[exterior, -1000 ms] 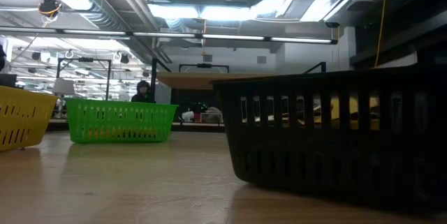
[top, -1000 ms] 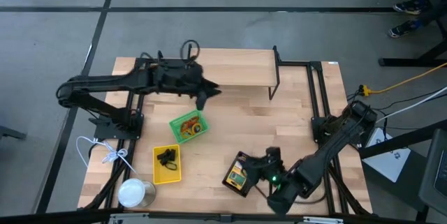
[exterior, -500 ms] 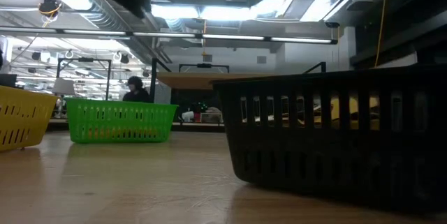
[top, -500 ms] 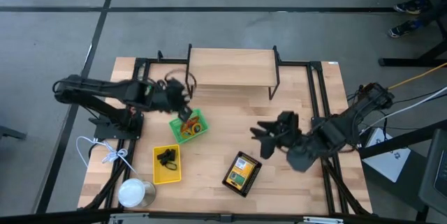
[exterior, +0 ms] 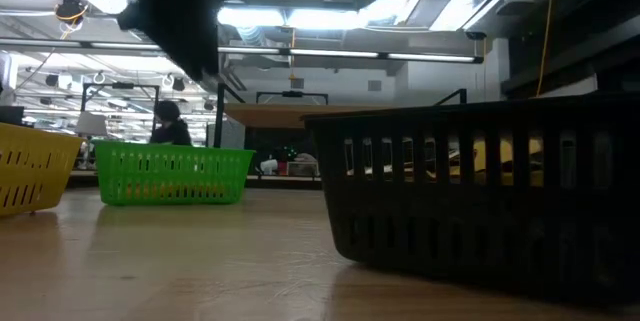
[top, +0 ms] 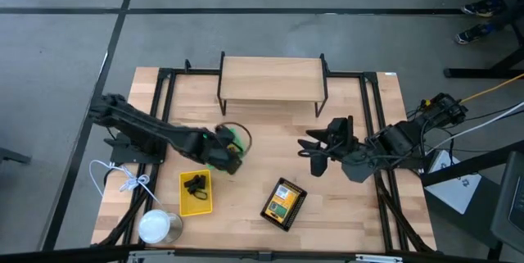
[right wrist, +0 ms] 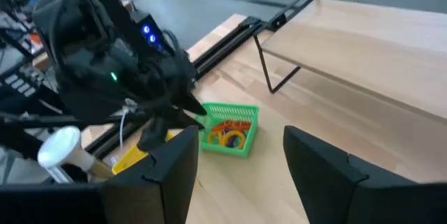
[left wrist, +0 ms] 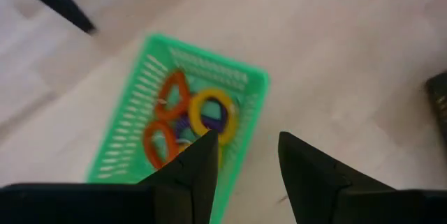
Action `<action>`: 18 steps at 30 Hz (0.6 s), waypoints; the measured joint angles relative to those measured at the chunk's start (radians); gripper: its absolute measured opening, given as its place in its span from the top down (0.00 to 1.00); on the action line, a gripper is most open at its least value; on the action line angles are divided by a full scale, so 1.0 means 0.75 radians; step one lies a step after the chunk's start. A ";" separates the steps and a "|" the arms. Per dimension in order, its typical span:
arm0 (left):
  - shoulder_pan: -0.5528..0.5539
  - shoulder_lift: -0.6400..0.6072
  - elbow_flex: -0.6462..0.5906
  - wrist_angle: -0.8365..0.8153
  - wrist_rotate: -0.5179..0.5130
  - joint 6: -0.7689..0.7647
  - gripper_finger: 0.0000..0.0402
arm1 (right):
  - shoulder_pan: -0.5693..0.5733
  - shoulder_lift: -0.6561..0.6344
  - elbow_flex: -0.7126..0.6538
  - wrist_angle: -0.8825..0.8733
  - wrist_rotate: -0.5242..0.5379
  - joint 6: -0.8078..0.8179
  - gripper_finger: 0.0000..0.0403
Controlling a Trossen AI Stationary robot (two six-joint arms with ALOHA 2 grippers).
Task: Pick & Place Office Desk Supplies
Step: Put the green basket on the shelf
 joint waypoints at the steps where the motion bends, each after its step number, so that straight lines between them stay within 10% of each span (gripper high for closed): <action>1: -0.004 0.043 0.010 0.005 0.024 0.015 0.64 | -0.005 0.000 0.000 -0.010 -0.014 -0.001 0.47; 18: 0.078 0.374 0.287 -0.139 0.335 0.364 0.55 | -0.041 0.001 0.000 -0.030 -0.148 -0.005 0.47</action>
